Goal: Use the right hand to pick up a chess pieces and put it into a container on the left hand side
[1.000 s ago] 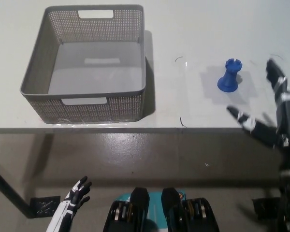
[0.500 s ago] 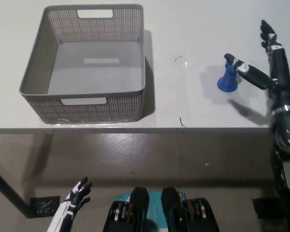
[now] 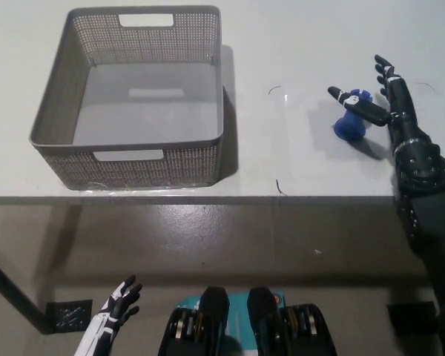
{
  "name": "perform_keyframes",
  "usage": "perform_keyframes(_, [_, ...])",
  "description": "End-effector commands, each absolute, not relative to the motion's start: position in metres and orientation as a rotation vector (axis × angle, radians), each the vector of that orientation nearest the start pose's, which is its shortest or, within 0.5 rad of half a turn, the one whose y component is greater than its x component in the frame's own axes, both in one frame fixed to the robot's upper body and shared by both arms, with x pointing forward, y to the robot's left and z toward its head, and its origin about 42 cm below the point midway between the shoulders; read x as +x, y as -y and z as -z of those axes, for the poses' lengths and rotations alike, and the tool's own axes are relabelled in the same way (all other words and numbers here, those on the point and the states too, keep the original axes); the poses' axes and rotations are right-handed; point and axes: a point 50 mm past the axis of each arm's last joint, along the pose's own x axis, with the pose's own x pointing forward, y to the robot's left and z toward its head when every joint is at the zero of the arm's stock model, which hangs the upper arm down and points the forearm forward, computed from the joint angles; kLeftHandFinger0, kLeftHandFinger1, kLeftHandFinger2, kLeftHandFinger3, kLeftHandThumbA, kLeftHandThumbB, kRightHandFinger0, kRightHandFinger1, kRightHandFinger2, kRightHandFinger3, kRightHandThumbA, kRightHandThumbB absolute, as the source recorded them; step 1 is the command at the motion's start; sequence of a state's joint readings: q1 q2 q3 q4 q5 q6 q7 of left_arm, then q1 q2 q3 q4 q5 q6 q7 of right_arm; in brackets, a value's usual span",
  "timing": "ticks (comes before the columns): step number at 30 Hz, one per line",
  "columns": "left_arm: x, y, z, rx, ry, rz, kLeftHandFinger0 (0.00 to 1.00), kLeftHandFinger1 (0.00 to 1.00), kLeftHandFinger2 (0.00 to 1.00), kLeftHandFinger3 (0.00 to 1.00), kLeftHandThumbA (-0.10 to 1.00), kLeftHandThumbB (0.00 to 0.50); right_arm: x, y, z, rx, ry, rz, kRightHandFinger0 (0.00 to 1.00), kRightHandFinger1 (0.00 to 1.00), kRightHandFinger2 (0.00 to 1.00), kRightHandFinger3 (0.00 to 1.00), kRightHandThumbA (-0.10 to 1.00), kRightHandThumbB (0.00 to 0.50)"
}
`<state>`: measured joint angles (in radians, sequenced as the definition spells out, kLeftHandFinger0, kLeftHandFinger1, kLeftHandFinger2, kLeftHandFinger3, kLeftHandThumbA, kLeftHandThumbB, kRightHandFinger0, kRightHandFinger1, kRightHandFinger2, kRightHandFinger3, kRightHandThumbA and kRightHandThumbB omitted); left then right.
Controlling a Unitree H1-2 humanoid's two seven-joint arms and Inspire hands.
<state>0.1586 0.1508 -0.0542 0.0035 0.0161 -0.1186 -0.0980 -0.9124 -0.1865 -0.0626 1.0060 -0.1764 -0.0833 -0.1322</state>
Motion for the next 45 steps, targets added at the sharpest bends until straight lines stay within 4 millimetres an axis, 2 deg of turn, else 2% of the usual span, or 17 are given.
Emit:
perform_keyframes(1, [0.225, -0.246, -0.070, 0.154, 0.004, 0.159, 1.00, 1.00, 1.00, 1.00, 1.00, 0.296, 0.558, 0.248, -0.241, -0.434, 0.107, 0.137, 1.00, 1.00, 1.00, 1.00, 1.00, 0.403])
perform_keyframes(5, [0.222, -0.248, -0.068, 0.157, 0.000, 0.159, 1.00, 1.00, 1.00, 1.00, 1.00, 0.277, 0.558, 0.258, -0.224, -0.463, 0.027, 0.144, 1.00, 1.00, 1.00, 1.00, 1.00, 0.406])
perform_keyframes(11, [0.223, -0.247, -0.068, 0.164, -0.001, 0.165, 1.00, 1.00, 1.00, 1.00, 1.00, 0.287, 0.558, 0.269, -0.217, -0.463, -0.022, 0.147, 1.00, 1.00, 1.00, 1.00, 1.00, 0.407])
perform_keyframes(16, [0.226, -0.244, -0.068, 0.159, 0.005, 0.171, 1.00, 1.00, 1.00, 1.00, 1.00, 0.267, 0.558, 0.263, -0.212, -0.475, -0.039, 0.134, 1.00, 1.00, 1.00, 1.00, 1.00, 0.442])
perform_keyframes(21, [0.226, -0.244, -0.068, 0.166, -0.003, 0.174, 1.00, 1.00, 1.00, 1.00, 1.00, 0.263, 0.556, 0.257, -0.203, -0.498, -0.073, 0.117, 1.00, 1.00, 1.00, 1.00, 1.00, 0.443])
perform_keyframes(29, [0.235, -0.245, -0.073, 0.172, 0.015, 0.192, 1.00, 1.00, 1.00, 1.00, 1.00, 0.245, 0.564, 0.243, -0.218, -0.489, -0.057, 0.097, 1.00, 1.00, 1.00, 1.00, 1.00, 0.455])
perform_keyframes(30, [0.235, -0.245, -0.073, 0.168, 0.014, 0.192, 1.00, 1.00, 1.00, 1.00, 1.00, 0.243, 0.564, 0.242, -0.218, -0.477, -0.052, 0.094, 1.00, 1.00, 1.00, 1.00, 0.97, 0.452])
perform_keyframes(31, [0.234, -0.244, -0.073, 0.166, 0.012, 0.191, 1.00, 1.00, 1.00, 1.00, 1.00, 0.239, 0.564, 0.240, -0.219, -0.462, -0.048, 0.105, 1.00, 1.00, 1.00, 1.00, 0.84, 0.452])
perform_keyframes(32, [0.233, -0.244, -0.073, 0.158, 0.010, 0.195, 1.00, 1.00, 1.00, 1.00, 1.00, 0.238, 0.564, 0.239, -0.220, -0.449, -0.037, 0.126, 0.97, 0.99, 1.00, 0.97, 0.61, 0.395])
perform_keyframes(33, [0.233, -0.244, -0.072, 0.164, 0.009, 0.192, 1.00, 1.00, 1.00, 1.00, 1.00, 0.251, 0.564, 0.238, -0.220, -0.444, -0.029, 0.157, 0.38, 0.44, 0.51, 0.51, 0.24, 0.308])
perform_keyframes(34, [0.233, -0.243, -0.071, 0.165, 0.008, 0.192, 1.00, 1.00, 1.00, 1.00, 1.00, 0.251, 0.564, 0.239, -0.219, -0.444, -0.029, 0.161, 0.26, 0.39, 0.51, 0.50, 0.21, 0.319])
perform_keyframes(35, [0.233, -0.244, -0.072, 0.161, 0.002, 0.192, 1.00, 1.00, 1.00, 1.00, 1.00, 0.256, 0.563, 0.238, -0.219, -0.459, -0.009, 0.179, 0.01, 0.09, 0.21, 0.15, -0.07, 0.207])
perform_keyframes(36, [0.233, -0.244, -0.072, 0.162, 0.002, 0.192, 1.00, 1.00, 1.00, 1.00, 1.00, 0.256, 0.562, 0.237, -0.219, -0.461, -0.003, 0.180, 0.00, 0.06, 0.27, 0.19, -0.09, 0.197])
perform_keyframes(37, [0.234, -0.243, -0.072, 0.161, 0.001, 0.192, 1.00, 1.00, 1.00, 1.00, 1.00, 0.256, 0.563, 0.237, -0.219, -0.448, 0.002, 0.180, 0.00, 0.08, 0.43, 0.32, -0.10, 0.172])
perform_keyframes(38, [0.233, -0.244, -0.073, 0.163, 0.000, 0.190, 1.00, 1.00, 1.00, 1.00, 1.00, 0.255, 0.562, 0.237, -0.218, -0.426, 0.002, 0.181, 0.00, 0.18, 0.61, 0.56, -0.10, 0.163])
perform_keyframes(40, [0.233, -0.244, -0.072, 0.165, 0.008, 0.204, 1.00, 1.00, 1.00, 1.00, 1.00, 0.245, 0.561, 0.238, -0.215, -0.414, -0.010, 0.194, 0.00, 0.30, 0.71, 0.74, -0.10, 0.161])
perform_keyframes(45, [0.234, -0.244, -0.072, 0.155, 0.002, 0.207, 1.00, 1.00, 1.00, 1.00, 1.00, 0.258, 0.558, 0.246, -0.211, -0.388, 0.005, 0.228, 0.00, 0.35, 0.69, 0.72, -0.10, 0.149])
